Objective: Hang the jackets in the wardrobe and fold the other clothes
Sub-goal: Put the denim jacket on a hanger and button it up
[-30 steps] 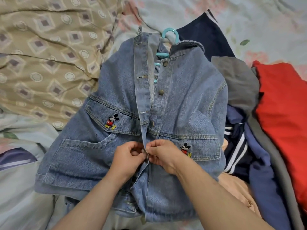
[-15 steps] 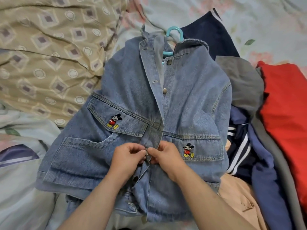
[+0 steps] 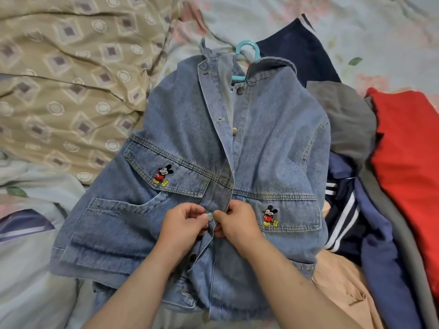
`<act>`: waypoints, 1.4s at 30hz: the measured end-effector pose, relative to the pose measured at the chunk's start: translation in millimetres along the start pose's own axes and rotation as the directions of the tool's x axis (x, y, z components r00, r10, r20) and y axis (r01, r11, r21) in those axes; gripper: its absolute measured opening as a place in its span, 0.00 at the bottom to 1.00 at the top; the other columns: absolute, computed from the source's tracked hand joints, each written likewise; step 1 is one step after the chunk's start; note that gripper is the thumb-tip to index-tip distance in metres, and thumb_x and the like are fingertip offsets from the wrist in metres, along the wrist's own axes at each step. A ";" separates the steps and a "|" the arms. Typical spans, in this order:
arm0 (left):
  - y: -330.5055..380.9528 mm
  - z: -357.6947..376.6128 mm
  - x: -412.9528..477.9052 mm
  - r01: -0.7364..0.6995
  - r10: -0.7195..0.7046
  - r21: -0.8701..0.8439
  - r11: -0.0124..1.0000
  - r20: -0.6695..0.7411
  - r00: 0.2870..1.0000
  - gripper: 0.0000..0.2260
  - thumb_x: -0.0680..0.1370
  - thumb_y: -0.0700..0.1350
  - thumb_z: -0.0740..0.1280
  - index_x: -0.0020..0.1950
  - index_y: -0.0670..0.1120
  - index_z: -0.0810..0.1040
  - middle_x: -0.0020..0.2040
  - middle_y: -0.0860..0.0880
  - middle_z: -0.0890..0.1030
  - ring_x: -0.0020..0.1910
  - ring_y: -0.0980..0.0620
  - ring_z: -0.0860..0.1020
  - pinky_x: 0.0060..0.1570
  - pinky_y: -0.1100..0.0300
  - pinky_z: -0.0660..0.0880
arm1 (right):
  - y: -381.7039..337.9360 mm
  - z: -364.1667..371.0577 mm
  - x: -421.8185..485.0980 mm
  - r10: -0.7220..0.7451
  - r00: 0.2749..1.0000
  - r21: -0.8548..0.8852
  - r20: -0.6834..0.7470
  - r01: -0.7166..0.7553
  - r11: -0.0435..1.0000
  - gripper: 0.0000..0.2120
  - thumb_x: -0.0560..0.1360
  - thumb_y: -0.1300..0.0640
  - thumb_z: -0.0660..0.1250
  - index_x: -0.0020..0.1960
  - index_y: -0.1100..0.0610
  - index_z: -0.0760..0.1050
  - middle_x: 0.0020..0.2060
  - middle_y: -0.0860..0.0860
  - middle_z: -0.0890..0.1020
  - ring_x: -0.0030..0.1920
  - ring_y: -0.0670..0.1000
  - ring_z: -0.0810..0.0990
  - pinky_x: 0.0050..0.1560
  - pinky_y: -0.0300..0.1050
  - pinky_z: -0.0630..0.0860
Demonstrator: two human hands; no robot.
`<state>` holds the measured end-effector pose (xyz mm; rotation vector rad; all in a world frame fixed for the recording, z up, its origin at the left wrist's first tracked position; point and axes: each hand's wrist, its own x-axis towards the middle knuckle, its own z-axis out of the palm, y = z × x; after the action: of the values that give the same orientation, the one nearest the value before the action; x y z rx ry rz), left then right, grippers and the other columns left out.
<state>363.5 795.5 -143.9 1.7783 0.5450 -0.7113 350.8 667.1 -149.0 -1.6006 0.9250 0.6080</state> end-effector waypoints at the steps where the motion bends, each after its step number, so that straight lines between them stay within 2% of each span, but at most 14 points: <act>1: 0.5 -0.5 0.9 -0.011 0.010 0.019 1.000 0.008 1.000 0.07 0.74 0.32 0.72 0.41 0.44 0.80 0.31 0.49 0.82 0.30 0.56 0.80 0.31 0.64 0.78 | -1.4 -1.5 -0.6 0.004 1.000 0.007 0.021 -0.005 1.000 0.02 0.76 0.65 0.67 0.44 0.64 0.76 0.34 0.60 0.81 0.26 0.51 0.80 0.29 0.49 0.82; 5: -1.6 1.2 2.3 -0.115 0.110 0.212 0.971 0.033 0.993 0.12 0.71 0.34 0.75 0.37 0.51 0.80 0.32 0.52 0.81 0.27 0.63 0.75 0.33 0.70 0.74 | -5.5 -5.1 -2.9 -0.060 0.998 -0.228 -0.002 0.058 0.972 0.06 0.74 0.59 0.68 0.40 0.57 0.75 0.32 0.55 0.81 0.30 0.56 0.82 0.31 0.52 0.80; 8: 1.0 5.3 4.1 -0.190 0.180 0.442 0.877 0.065 0.982 0.12 0.71 0.38 0.74 0.35 0.55 0.78 0.33 0.53 0.81 0.31 0.61 0.76 0.36 0.66 0.74 | -4.9 -11.2 -7.9 -0.213 0.974 -0.532 -0.078 0.140 0.835 0.14 0.73 0.50 0.69 0.33 0.53 0.67 0.29 0.47 0.74 0.40 0.56 0.79 0.36 0.45 0.67; 13: 13.8 11.0 -0.6 -0.305 0.312 0.715 0.629 0.127 0.942 0.07 0.71 0.46 0.65 0.36 0.53 0.68 0.38 0.54 0.73 0.39 0.50 0.74 0.38 0.54 0.72 | -21.9 -42.0 -0.5 -0.339 0.920 -0.364 -0.198 0.252 0.896 0.06 0.75 0.53 0.65 0.40 0.47 0.73 0.35 0.44 0.81 0.40 0.50 0.81 0.40 0.44 0.74; 15: 26.0 21.0 -1.2 -0.386 0.453 0.645 0.659 0.068 0.889 0.08 0.69 0.51 0.64 0.36 0.53 0.65 0.37 0.54 0.70 0.36 0.50 0.71 0.34 0.54 0.69 | -30.7 -54.5 9.1 -0.393 0.901 -0.355 -0.181 0.313 0.881 0.08 0.76 0.58 0.64 0.47 0.47 0.79 0.42 0.47 0.84 0.44 0.52 0.83 0.47 0.45 0.78; 18: 48.8 37.6 11.6 -0.391 0.462 0.581 0.714 0.030 0.887 0.14 0.68 0.60 0.68 0.41 0.54 0.67 0.40 0.56 0.71 0.39 0.53 0.73 0.36 0.54 0.71 | -39.0 -64.4 22.0 -0.405 0.904 -0.384 -0.134 0.329 0.863 0.15 0.74 0.65 0.60 0.51 0.49 0.80 0.47 0.51 0.85 0.48 0.53 0.83 0.53 0.48 0.79; 21: 57.5 39.0 32.6 -0.350 0.415 0.526 0.775 -0.006 0.910 0.07 0.71 0.47 0.69 0.40 0.48 0.72 0.37 0.53 0.76 0.39 0.48 0.76 0.36 0.55 0.73 | -34.3 -69.0 30.4 -0.331 0.936 -0.231 -0.120 0.298 0.926 0.15 0.76 0.65 0.59 0.45 0.46 0.77 0.43 0.52 0.83 0.42 0.55 0.83 0.47 0.58 0.82; 24: 48.8 23.0 45.9 -0.267 0.308 0.248 0.931 -0.146 0.940 0.06 0.72 0.37 0.68 0.37 0.46 0.77 0.32 0.52 0.79 0.35 0.53 0.76 0.32 0.66 0.70 | -29.3 -67.3 28.7 -0.372 0.926 -0.359 -0.066 0.326 0.875 0.11 0.76 0.60 0.63 0.54 0.49 0.80 0.46 0.48 0.84 0.47 0.51 0.83 0.53 0.51 0.81; 28: 40.2 8.1 48.8 -0.216 0.199 -0.181 0.959 -0.110 0.974 0.14 0.75 0.31 0.66 0.40 0.49 0.83 0.38 0.45 0.85 0.40 0.45 0.82 0.44 0.48 0.78 | -32.2 -58.8 26.3 -0.557 0.829 -0.525 0.052 0.497 0.691 0.07 0.76 0.58 0.65 0.52 0.53 0.80 0.45 0.48 0.82 0.46 0.48 0.79 0.48 0.43 0.76; 30: 36.1 10.0 48.8 -0.266 0.246 -0.207 0.942 -0.115 0.962 0.14 0.76 0.31 0.66 0.43 0.50 0.84 0.41 0.44 0.85 0.43 0.44 0.82 0.47 0.46 0.78 | -35.0 -52.8 25.8 -0.661 0.745 -0.566 0.090 0.585 0.581 0.04 0.77 0.59 0.64 0.49 0.56 0.78 0.42 0.49 0.78 0.43 0.50 0.76 0.45 0.45 0.74; 33: 31.4 15.4 49.3 -0.363 0.335 -0.176 0.915 -0.171 0.927 0.03 0.74 0.43 0.70 0.43 0.45 0.82 0.41 0.37 0.82 0.40 0.40 0.79 0.47 0.41 0.77 | -35.6 -44.1 29.5 -0.743 0.654 -0.541 0.146 0.681 0.493 0.06 0.76 0.60 0.66 0.53 0.56 0.78 0.44 0.49 0.74 0.44 0.50 0.75 0.46 0.45 0.74; 35: 27.9 15.9 51.6 -0.405 0.383 -0.105 0.908 -0.181 0.906 0.09 0.72 0.49 0.70 0.42 0.42 0.80 0.39 0.35 0.80 0.37 0.37 0.77 0.45 0.40 0.76 | -35.9 -38.5 35.5 -0.740 0.649 -0.581 0.179 0.677 0.453 0.07 0.77 0.57 0.66 0.54 0.56 0.78 0.47 0.48 0.72 0.47 0.51 0.75 0.48 0.46 0.75; 39: 21.3 14.1 55.4 -0.453 0.450 0.018 0.891 -0.159 0.879 0.05 0.77 0.43 0.72 0.40 0.49 0.81 0.32 0.50 0.81 0.31 0.56 0.75 0.34 0.61 0.74 | -41.4 -35.2 49.0 -0.740 0.651 -0.648 0.168 0.639 0.415 0.05 0.78 0.54 0.64 0.49 0.54 0.77 0.45 0.48 0.73 0.48 0.53 0.75 0.48 0.52 0.75; 42: 21.2 10.2 52.4 -0.460 0.458 -0.009 0.888 -0.074 0.886 0.13 0.76 0.35 0.70 0.43 0.54 0.83 0.36 0.54 0.84 0.33 0.63 0.78 0.34 0.72 0.73 | -43.1 -39.3 51.1 -0.720 0.681 -0.563 0.133 0.650 0.511 0.04 0.78 0.55 0.66 0.44 0.48 0.75 0.42 0.44 0.76 0.46 0.47 0.75 0.48 0.43 0.73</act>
<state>413.1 780.3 -168.5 1.8196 0.1599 -0.3091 411.2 619.2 -156.1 -2.3859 0.0734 0.2016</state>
